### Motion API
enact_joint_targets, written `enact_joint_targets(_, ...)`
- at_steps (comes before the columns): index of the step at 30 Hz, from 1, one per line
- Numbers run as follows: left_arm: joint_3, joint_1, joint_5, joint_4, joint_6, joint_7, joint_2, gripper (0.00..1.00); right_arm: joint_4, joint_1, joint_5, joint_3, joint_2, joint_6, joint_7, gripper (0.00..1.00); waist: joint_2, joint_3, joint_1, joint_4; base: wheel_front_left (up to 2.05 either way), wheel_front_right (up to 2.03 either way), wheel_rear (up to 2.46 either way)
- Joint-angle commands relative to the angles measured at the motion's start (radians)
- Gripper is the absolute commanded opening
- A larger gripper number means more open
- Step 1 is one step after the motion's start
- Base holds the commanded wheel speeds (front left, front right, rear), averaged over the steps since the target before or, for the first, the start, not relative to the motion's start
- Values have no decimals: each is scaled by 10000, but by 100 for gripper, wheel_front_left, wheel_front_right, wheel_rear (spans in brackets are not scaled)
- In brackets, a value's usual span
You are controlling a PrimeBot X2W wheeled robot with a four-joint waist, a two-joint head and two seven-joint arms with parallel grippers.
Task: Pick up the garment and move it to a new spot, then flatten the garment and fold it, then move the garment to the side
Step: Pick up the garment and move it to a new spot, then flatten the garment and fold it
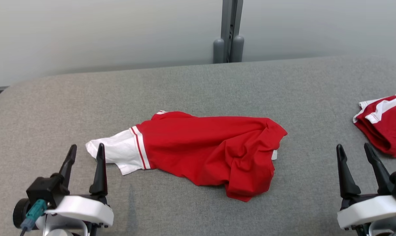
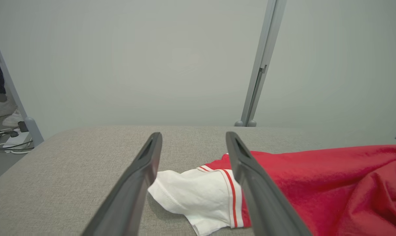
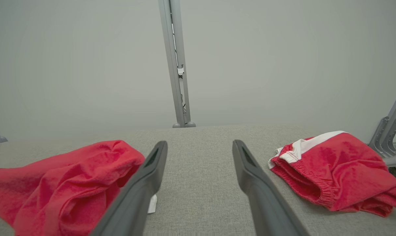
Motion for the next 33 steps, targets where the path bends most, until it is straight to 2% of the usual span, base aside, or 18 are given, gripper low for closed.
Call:
enact_joint_targets(1,12,90,72,-61,62,-3,68,100,-65,110,17,-34,-83,2,24,100,-1,-111,0,56,0,0,0)
enact_joint_targets(11,-74,944,-126,-380,113,137,239,100,-514,526,-31,47,-31,2,290,100,-1,-721,0,73,0,0,0)
enact_joint_targets(33,-225,769,-57,-664,232,200,313,100,-702,612,18,-53,27,2,341,100,-1,-563,0,235,0,0,0)
